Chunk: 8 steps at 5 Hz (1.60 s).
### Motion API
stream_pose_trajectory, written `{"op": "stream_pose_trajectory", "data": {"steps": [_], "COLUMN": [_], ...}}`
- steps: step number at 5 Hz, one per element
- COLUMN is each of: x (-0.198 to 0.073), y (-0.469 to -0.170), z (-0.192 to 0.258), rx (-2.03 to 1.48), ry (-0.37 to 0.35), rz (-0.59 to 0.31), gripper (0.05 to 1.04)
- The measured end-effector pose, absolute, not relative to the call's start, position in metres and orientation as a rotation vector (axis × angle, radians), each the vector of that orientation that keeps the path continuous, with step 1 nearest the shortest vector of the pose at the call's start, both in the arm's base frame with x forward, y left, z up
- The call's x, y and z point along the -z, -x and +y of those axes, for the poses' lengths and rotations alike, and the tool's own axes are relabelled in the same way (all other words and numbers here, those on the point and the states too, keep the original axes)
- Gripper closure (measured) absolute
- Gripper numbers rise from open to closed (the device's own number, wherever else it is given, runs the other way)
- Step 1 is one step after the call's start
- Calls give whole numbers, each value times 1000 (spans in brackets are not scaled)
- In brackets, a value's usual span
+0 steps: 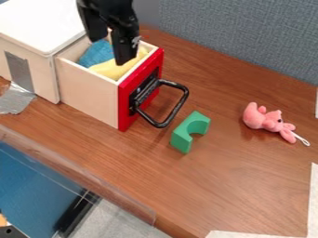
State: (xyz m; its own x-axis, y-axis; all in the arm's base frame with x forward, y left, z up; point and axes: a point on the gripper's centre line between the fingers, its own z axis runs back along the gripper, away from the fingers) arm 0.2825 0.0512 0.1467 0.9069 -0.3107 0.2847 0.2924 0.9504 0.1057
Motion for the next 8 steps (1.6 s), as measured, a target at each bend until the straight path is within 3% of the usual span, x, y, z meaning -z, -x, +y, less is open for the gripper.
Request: {"op": "stream_pose_trajectory", "data": {"steps": [3, 6, 8], "x": [-116, -116, -107], "y": [-307, -347, -351], "z": [69, 75, 80], "rx": [502, 540, 564], "ry": [-88, -70, -91], "rz": [-316, -343, -348], "gripper": [83, 83, 83]}}
